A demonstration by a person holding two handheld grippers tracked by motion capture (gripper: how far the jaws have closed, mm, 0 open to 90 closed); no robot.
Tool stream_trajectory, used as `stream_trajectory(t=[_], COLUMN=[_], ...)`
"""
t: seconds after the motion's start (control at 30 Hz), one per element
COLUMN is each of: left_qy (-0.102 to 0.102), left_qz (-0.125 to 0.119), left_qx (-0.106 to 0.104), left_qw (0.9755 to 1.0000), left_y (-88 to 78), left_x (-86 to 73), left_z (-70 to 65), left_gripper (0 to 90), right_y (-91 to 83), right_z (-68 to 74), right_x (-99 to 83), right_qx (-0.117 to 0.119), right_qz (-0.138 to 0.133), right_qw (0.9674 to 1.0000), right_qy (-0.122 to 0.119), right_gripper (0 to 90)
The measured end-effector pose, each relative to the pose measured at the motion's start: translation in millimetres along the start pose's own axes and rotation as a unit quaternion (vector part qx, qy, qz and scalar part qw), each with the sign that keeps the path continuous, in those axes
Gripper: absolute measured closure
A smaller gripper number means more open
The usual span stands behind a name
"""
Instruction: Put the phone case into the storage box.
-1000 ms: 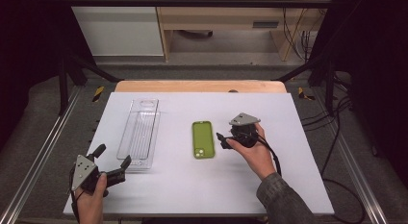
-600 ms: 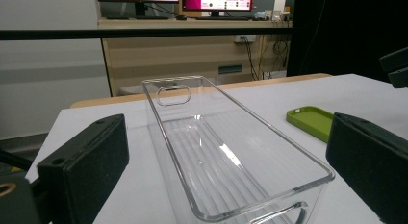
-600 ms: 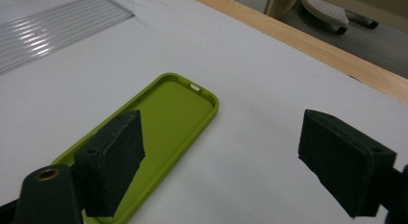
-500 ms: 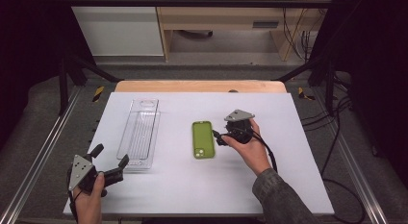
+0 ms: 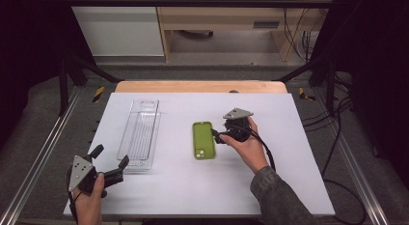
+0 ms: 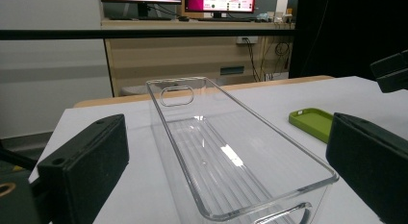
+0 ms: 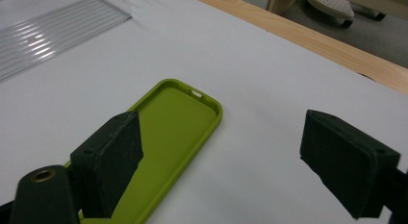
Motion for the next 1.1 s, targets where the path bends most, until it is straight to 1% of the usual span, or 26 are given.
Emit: stream_trajectory(t=[0.2, 0.23, 0.3, 0.37, 0.43, 0.47, 0.5, 0.53, 0.57, 0.6, 0.63, 0.67, 0.7, 0.77, 1.1], left_qy=[-0.001, -0.001, -0.001, -0.001, -0.001, -0.002, -0.002, -0.002, -0.001, -0.001, -0.001, -0.001, -0.001, -0.002, -0.003], left_qz=[0.0, 0.0, -0.001, -0.001, -0.001, -0.001, -0.001, -0.001, 0.0, 0.0, 0.0, 0.0, 0.001, 0.0, 0.001], left_qx=[0.0, 0.0, 0.0, 0.0, 0.0, 0.001, 0.001, 0.001, 0.001, 0.001, 0.001, 0.001, 0.001, 0.001, 0.002], left_qw=[1.0, 1.0, 1.0, 1.0, 1.0, 1.0, 1.0, 1.0, 1.0, 1.0, 1.0, 1.0, 1.0, 1.0, 1.0], left_y=[0.0, 0.0, 0.0, -0.3, -0.5, -0.7, -0.8, -0.8, -1.0, -1.1, -1.1, -1.1, -1.1, -1.0, -1.0], left_x=[0.0, 0.0, 0.0, 0.2, 0.2, 0.2, 0.2, 0.2, 0.2, 0.2, 0.1, 0.1, 0.0, 0.0, -0.3], left_z=[0.1, 0.1, 0.0, 0.3, 0.5, 0.9, 1.1, 1.1, 1.4, 1.6, 1.6, 1.6, 1.6, 1.4, 1.6], left_gripper=[0.9, 0.9, 0.9, 0.9, 0.9, 0.9, 0.9, 0.9, 0.9, 0.9, 0.9, 0.9, 0.9, 0.9, 1.1], right_y=[5.3, 7.5, 8.2, 11.6, 12.3, 14.0, 15.2, 15.2, 17.2, 18.0, 18.6, 18.6, 19.9, 20.9, 26.4], right_z=[3.4, 5.0, 5.9, 9.0, 9.9, 11.8, 12.5, 12.5, 14.4, 15.0, 16.0, 16.0, 16.9, 17.6, 20.7], right_x=[2.6, 3.1, 3.1, 2.9, 2.8, 2.3, 2.0, 2.0, 0.8, 0.1, -0.5, -0.5, -1.2, -2.0, -6.3], right_qx=[0.002, 0.004, 0.005, 0.007, 0.008, 0.01, 0.013, 0.013, 0.015, 0.015, 0.018, 0.018, 0.02, 0.021, 0.031], right_qz=[0.002, 0.003, 0.003, 0.004, 0.005, 0.008, 0.007, 0.007, 0.012, 0.013, 0.016, 0.016, 0.017, 0.018, 0.029], right_qw=[1.0, 1.0, 1.0, 0.9999, 0.9999, 0.9998, 0.9997, 0.9997, 0.9996, 0.9995, 0.9994, 0.9994, 0.9992, 0.9989, 0.9978], right_qy=[-0.003, -0.007, -0.006, -0.011, -0.013, -0.015, -0.018, -0.018, -0.02, -0.026, -0.026, -0.026, -0.031, -0.038, -0.05], right_gripper=[15.0, 16.6, 17.6, 22.2, 23.6, 27.8, 29.8, 29.8, 34.3, 36.8, 38.9, 38.9, 44.4, 49.2, 65.5])
Point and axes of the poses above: each handheld gripper's, and its own axes: y roughly forward along the jaws, x roughly out of its top, z roughly to its left, the point moved 2 cm from there along y, roughly forward along the jaws, and after that the axes turned 7 degrees about y, right-handed, at the moved point
